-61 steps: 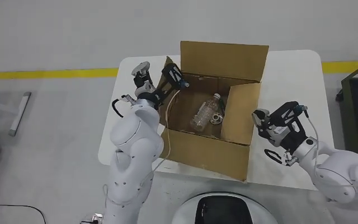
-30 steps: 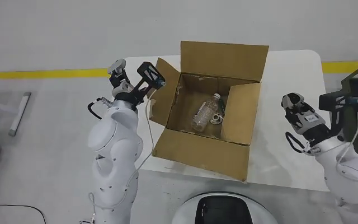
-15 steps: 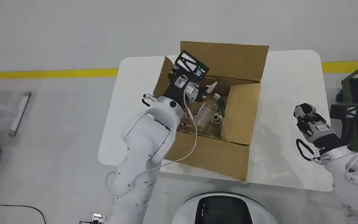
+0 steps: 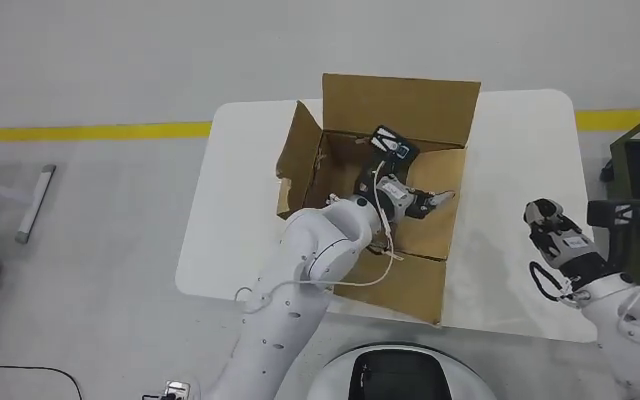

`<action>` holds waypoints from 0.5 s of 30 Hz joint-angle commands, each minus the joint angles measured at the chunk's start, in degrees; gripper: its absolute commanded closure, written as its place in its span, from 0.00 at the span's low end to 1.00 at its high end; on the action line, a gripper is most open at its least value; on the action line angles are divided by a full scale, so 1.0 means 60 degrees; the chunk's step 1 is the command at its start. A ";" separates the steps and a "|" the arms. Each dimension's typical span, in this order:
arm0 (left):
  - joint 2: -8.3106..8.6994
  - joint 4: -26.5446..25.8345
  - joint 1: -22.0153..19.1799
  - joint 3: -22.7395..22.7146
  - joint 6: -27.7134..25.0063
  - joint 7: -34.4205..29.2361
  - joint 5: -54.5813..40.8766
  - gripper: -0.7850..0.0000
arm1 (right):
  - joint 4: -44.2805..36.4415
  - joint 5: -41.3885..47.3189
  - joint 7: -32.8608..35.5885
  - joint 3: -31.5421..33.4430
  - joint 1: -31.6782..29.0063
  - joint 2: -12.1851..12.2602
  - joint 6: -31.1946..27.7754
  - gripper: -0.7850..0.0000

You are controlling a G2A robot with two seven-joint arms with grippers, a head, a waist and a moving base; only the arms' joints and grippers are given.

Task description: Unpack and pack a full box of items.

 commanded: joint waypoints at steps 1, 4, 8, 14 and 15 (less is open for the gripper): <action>0.0000 -0.0001 0.0000 -0.0001 0.0001 0.0002 -0.0009 0.00 | -0.0040 -0.0016 0.0015 -0.0066 -0.0052 -0.0007 -0.0058 1.00; 0.0000 -0.0001 0.0000 -0.0001 0.0001 0.0002 -0.0009 0.00 | -0.0074 -0.0083 0.0045 -0.0244 -0.0088 -0.0017 -0.0167 1.00; -0.0045 0.0012 0.0656 -0.0445 0.1038 0.0787 -0.1487 0.00 | -0.0025 -0.0119 -0.0006 -0.0468 -0.0024 -0.0040 -0.0116 1.00; -0.0164 0.0502 0.1278 -0.0900 0.2400 0.1392 -0.4001 0.00 | 0.0098 -0.0165 0.0027 -0.0876 0.0046 -0.0074 -0.0072 1.00; -0.0177 0.0579 0.1323 -0.0939 0.2495 0.1422 -0.4307 0.00 | 0.0104 -0.0195 0.0021 -0.0940 0.0055 -0.0079 -0.0057 1.00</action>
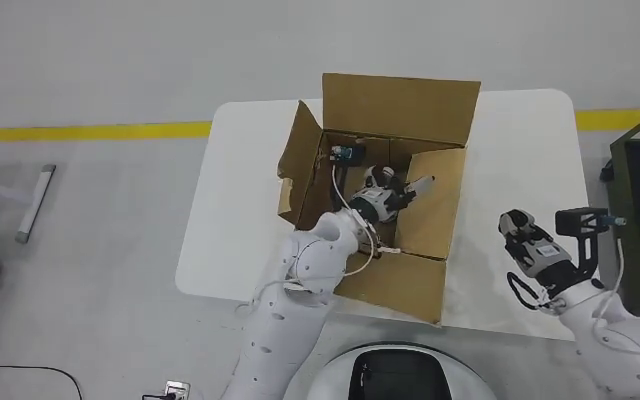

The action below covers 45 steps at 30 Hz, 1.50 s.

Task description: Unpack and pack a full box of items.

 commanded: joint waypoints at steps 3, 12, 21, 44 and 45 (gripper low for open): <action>-0.0006 0.0461 0.0068 0.0007 0.0185 -0.0250 -0.0654 0.00 | -0.0004 -0.0110 0.0041 -0.0239 0.0024 -0.0018 0.0049 1.00; -0.0004 0.0887 -0.0158 0.0261 0.1315 -0.0830 -0.0371 0.00 | 0.0032 -0.0310 0.0131 -0.0566 -0.0002 -0.0049 0.0156 1.00; -0.0052 0.1061 -0.0266 0.0320 0.1452 -0.1455 -0.1701 0.00 | -0.0006 -0.0354 0.0178 -0.0610 -0.0022 -0.0069 0.0197 1.00; -0.0214 0.0152 -0.1513 0.0873 0.0292 -0.0674 -0.2839 0.00 | -0.0471 0.2537 0.0431 0.1390 0.0531 -0.0149 0.1478 0.00; -0.0248 0.0256 -0.1638 0.0982 0.0128 -0.0585 -0.2934 0.00 | -0.0458 0.2737 0.0513 0.1614 0.0581 -0.0146 0.1572 0.00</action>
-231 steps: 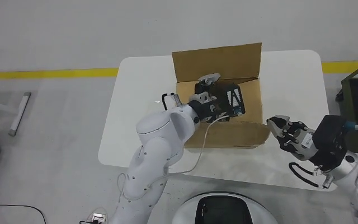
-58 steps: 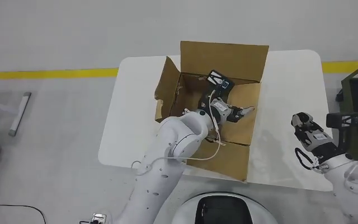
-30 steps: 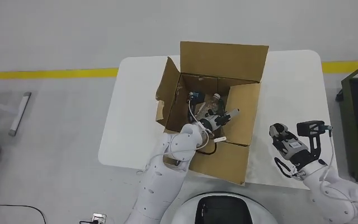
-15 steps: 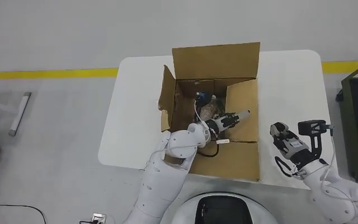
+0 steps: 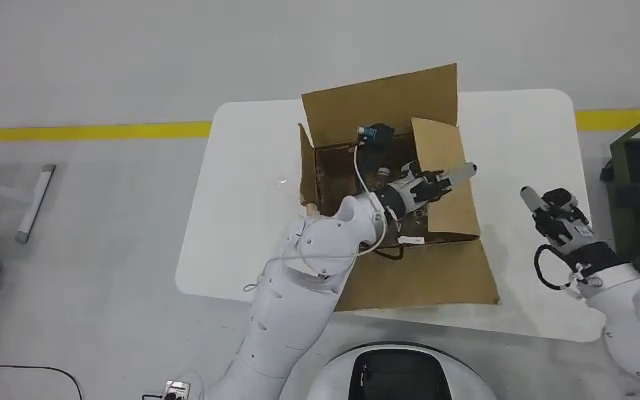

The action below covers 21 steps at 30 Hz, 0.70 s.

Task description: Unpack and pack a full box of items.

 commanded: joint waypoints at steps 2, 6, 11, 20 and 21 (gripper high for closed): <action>-0.0108 0.0373 -0.0440 0.0394 -0.0536 0.0276 -0.0155 0.00 | 0.0061 0.0511 0.0271 0.0695 0.0136 0.0016 0.0324 0.00; -0.0295 0.0988 -0.1182 0.1109 -0.1303 0.0706 0.0150 0.00 | 0.0124 0.1133 0.0660 0.1550 0.0340 0.0047 0.0604 0.00; -0.0566 0.1835 -0.1921 0.1962 -0.1952 0.1307 0.0583 0.00 | 0.0280 0.1625 0.0803 0.2390 0.0413 0.0068 0.0740 0.00; -0.0916 0.3260 -0.2549 0.3229 -0.2658 0.1326 0.1951 0.00 | 0.0508 0.1451 0.0794 0.3250 -0.0089 0.0069 0.0585 0.00; -0.0948 0.3355 -0.2581 0.3298 -0.2693 0.1259 0.1973 0.00 | 0.0516 0.1496 0.0779 0.3278 -0.0150 0.0061 0.0582 0.00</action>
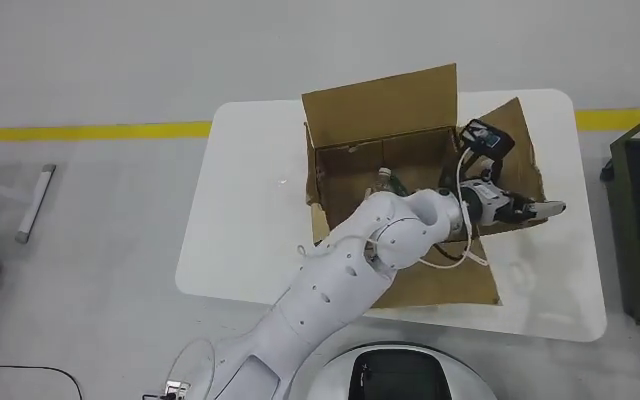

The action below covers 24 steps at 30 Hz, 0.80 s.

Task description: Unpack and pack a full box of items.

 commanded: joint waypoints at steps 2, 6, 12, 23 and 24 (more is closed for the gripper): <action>-0.0080 0.0298 -0.0127 0.0197 -0.0030 -0.0229 0.0231 0.00 | -0.0017 0.0145 0.0019 0.0008 -0.0173 -0.0023 -0.0069 0.00; -0.0147 0.0477 -0.0204 0.0202 0.0090 -0.0359 0.0348 0.00 | -0.0086 0.0494 0.0156 -0.0168 -0.0277 -0.0047 -0.0190 0.18; -0.0096 0.0197 -0.0134 -0.0143 0.0210 -0.0655 0.0494 0.00 | -0.0030 0.0875 0.0450 -0.0708 -0.0236 -0.0054 -0.0392 0.14; 0.0650 -0.2793 0.0994 -0.1801 0.0961 -0.2713 0.2769 0.00 | -0.0035 0.0703 0.0434 -0.1431 0.0120 -0.0026 -0.0440 0.00; 0.0734 -0.3019 0.1123 -0.1927 0.0971 -0.3072 0.3176 0.00 | -0.0025 0.0664 0.0435 -0.1441 0.0138 -0.0021 -0.0446 0.00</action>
